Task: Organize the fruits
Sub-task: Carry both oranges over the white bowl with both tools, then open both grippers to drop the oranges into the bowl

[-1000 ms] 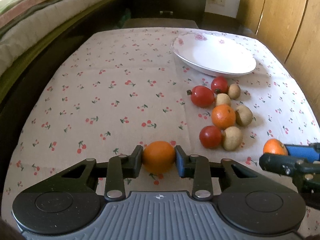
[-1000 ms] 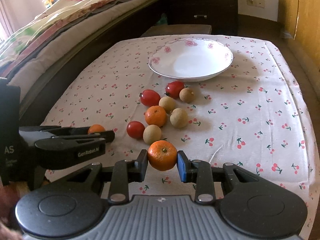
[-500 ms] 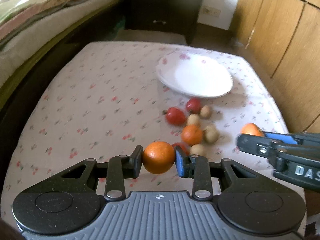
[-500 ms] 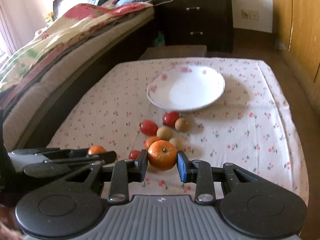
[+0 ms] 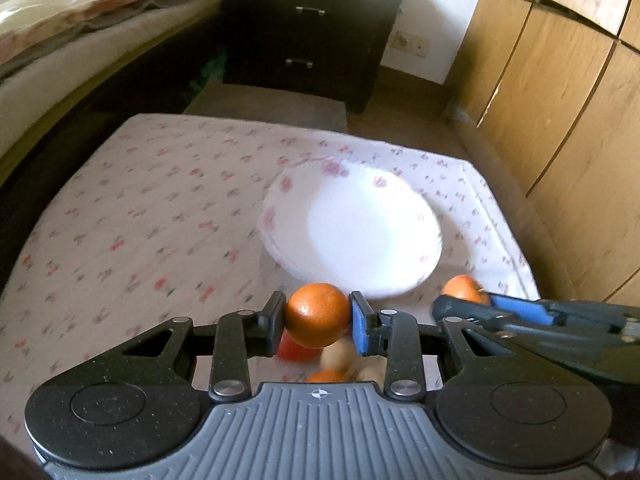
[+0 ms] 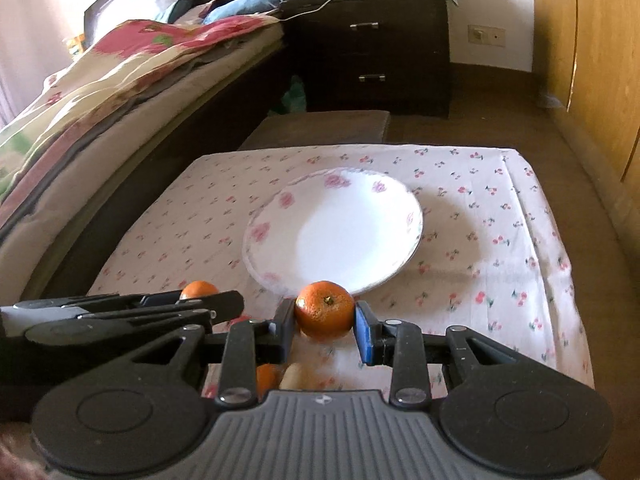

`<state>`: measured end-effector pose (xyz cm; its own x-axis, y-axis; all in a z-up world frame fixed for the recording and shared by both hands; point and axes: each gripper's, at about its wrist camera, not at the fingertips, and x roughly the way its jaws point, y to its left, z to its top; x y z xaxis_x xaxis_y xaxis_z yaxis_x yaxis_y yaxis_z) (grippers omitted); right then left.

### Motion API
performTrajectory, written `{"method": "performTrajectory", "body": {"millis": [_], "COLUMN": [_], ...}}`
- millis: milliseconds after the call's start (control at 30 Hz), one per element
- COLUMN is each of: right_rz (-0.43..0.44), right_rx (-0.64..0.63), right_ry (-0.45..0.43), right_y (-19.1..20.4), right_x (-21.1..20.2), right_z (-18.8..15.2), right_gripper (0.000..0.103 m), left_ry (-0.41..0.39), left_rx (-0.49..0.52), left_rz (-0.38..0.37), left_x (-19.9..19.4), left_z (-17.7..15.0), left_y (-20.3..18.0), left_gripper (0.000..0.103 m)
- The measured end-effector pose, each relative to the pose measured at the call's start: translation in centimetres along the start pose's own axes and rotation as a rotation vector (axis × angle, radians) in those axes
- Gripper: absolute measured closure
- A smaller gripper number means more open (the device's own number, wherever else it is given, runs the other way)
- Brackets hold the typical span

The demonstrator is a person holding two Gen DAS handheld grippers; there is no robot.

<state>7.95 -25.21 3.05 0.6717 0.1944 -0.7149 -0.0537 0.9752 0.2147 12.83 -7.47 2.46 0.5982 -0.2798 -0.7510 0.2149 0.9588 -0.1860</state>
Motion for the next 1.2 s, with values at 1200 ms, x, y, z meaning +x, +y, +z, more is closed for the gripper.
{"method": "performTrajectory", "body": {"millis": [1200], "right_rz": [-0.004], "right_rx": [0.015], "right_ry": [0.091], "right_y": [-3.0], "right_x": [9.2], "right_z": [5.1], "right_gripper": [0.069], "left_ry": [0.076], "left_rx": [-0.018], "left_rz": [0.072], "left_x": [8.4], "left_z": [4.2], "left_y": [0.3], "left_gripper": [0.060]}}
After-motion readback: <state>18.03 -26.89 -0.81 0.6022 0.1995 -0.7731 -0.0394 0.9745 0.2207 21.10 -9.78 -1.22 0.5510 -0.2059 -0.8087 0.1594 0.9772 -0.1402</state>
